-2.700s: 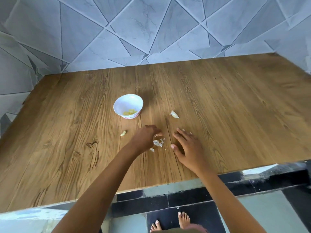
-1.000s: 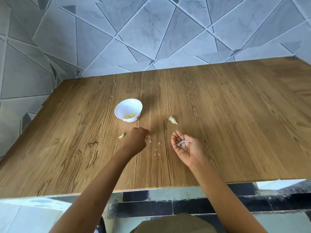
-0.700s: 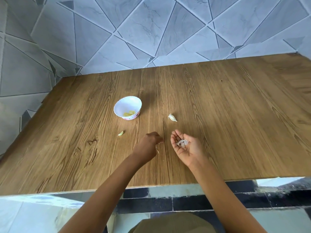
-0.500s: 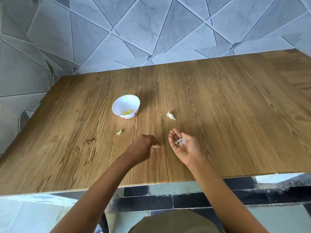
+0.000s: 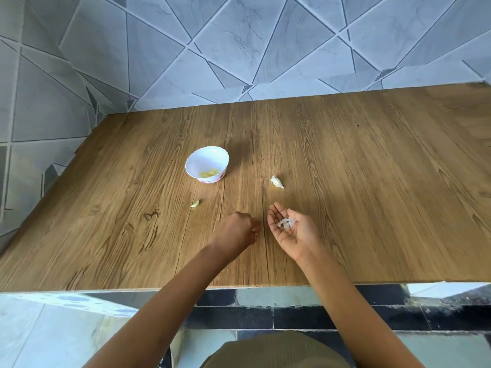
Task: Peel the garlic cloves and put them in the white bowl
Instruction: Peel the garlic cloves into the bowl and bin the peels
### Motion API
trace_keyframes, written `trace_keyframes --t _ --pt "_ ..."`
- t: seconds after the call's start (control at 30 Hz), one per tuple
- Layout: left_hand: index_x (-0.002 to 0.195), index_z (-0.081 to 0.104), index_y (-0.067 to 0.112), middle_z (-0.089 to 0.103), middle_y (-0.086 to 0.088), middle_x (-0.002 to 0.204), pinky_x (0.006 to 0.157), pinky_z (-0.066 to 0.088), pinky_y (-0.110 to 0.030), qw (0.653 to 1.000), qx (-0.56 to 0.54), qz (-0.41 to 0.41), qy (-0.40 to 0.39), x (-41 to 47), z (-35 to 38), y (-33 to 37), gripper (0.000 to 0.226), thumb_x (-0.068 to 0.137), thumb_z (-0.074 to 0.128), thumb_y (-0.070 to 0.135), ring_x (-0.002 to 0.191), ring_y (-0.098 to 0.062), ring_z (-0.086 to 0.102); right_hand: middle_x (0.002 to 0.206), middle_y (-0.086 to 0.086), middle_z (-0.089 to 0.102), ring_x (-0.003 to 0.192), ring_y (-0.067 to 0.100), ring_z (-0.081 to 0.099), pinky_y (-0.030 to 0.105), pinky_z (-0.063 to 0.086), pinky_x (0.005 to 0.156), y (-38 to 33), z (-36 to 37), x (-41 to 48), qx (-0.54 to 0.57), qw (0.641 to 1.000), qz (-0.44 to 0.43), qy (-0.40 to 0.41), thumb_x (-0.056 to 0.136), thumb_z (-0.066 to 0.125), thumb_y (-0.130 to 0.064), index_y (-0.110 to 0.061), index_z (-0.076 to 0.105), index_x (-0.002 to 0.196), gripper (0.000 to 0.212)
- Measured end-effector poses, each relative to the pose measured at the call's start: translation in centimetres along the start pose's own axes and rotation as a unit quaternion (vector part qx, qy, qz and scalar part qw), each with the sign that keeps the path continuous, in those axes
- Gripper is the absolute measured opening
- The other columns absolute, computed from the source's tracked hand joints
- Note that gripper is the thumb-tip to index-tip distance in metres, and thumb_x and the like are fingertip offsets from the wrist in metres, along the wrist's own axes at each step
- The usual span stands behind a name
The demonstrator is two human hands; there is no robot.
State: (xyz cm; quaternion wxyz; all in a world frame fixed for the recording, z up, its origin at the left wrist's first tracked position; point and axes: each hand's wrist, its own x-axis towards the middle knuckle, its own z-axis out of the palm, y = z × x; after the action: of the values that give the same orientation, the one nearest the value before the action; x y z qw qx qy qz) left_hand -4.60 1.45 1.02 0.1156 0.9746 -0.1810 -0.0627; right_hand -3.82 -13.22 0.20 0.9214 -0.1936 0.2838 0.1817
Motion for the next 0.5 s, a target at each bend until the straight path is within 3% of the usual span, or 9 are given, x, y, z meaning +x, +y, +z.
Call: trace_keyframes --t 0.07,0.13,0.2,0.27,0.33,0.43,0.5 --pt "0.092 0.068 0.01 0.069 -0.004 0.091 0.077 0.054 -0.033 0.998 -0.033 -0.044 0.009 0.5 -0.3 -0.5 0.01 0.083 0.063 0.008 0.082 -0.017 0.064 0.092 0.016 0.064 0.087 0.023 0.062 0.032 0.057 0.076 0.2 0.1 -0.1 -0.005 1.0 0.004 -0.005 0.097 0.039 -0.005 0.006 0.061 0.096 0.026" --pt "0.082 0.071 0.006 0.071 -0.006 0.081 0.074 0.055 -0.028 0.982 -0.156 -0.101 0.029 0.9 -1.2 -1.5 0.006 0.078 0.068 0.002 0.074 -0.015 0.065 0.091 0.017 0.064 0.087 0.023 0.062 0.032 0.057 0.074 0.2 0.1 -0.2 -0.014 1.0 0.006 -0.007 0.097 0.039 -0.005 0.007 0.062 0.095 0.026" --pt "0.079 0.072 0.007 0.071 -0.008 0.076 0.069 0.055 -0.023 0.933 -0.321 -0.158 0.033 1.0 -2.5 -2.1 0.011 0.077 0.068 -0.004 0.071 -0.015 0.066 0.091 0.017 0.063 0.086 0.024 0.062 0.031 0.056 0.073 0.2 0.2 -0.2 -0.021 1.0 0.009 -0.005 0.097 0.038 -0.005 0.007 0.061 0.093 0.027" --pt "0.077 0.071 0.009 0.069 -0.004 0.071 0.067 0.054 -0.022 0.893 -0.425 -0.149 0.02 1.2 -3.6 -1.9 0.016 0.078 0.067 -0.007 0.068 -0.012 0.065 0.089 0.018 0.062 0.083 0.024 0.061 0.032 0.056 0.072 0.3 0.5 -0.1 -0.018 1.0 0.02 -0.002 0.098 0.038 -0.007 0.008 0.06 0.091 0.028" --pt "0.079 0.072 0.009 0.071 0.0 0.072 0.065 0.054 -0.02 0.912 -0.402 -0.082 0.016 1.5 -4.1 -0.7 0.016 0.078 0.067 -0.006 0.067 -0.008 0.065 0.086 0.019 0.063 0.08 0.025 0.062 0.032 0.057 0.07 0.5 0.7 -0.1 -0.007 0.999 0.032 0.002 0.098 0.039 -0.007 0.009 0.059 0.092 0.026" --pt "0.087 0.075 0.008 0.073 0.001 0.082 0.069 0.051 -0.012 0.968 -0.245 0.034 0.045 1.5 -4.0 1.3 0.018 0.079 0.065 -0.004 0.071 -0.003 0.065 0.077 0.016 0.064 0.075 0.023 0.062 0.032 0.055 0.076 1.0 1.1 -0.1 -0.003 0.999 0.036 0.015 0.092 0.041 -0.001 0.006 0.058 0.089 0.018" --pt "0.093 0.075 0.007 0.074 -0.002 0.088 0.073 0.052 -0.016 0.978 -0.188 0.067 0.055 1.6 -3.7 2.0 0.023 0.078 0.062 -0.006 0.076 -0.007 0.067 0.068 0.014 0.066 0.071 0.021 0.063 0.029 0.054 0.073 1.1 1.3 -0.1 -0.002 0.999 0.035 0.015 0.086 0.042 0.003 0.005 0.059 0.083 0.017"
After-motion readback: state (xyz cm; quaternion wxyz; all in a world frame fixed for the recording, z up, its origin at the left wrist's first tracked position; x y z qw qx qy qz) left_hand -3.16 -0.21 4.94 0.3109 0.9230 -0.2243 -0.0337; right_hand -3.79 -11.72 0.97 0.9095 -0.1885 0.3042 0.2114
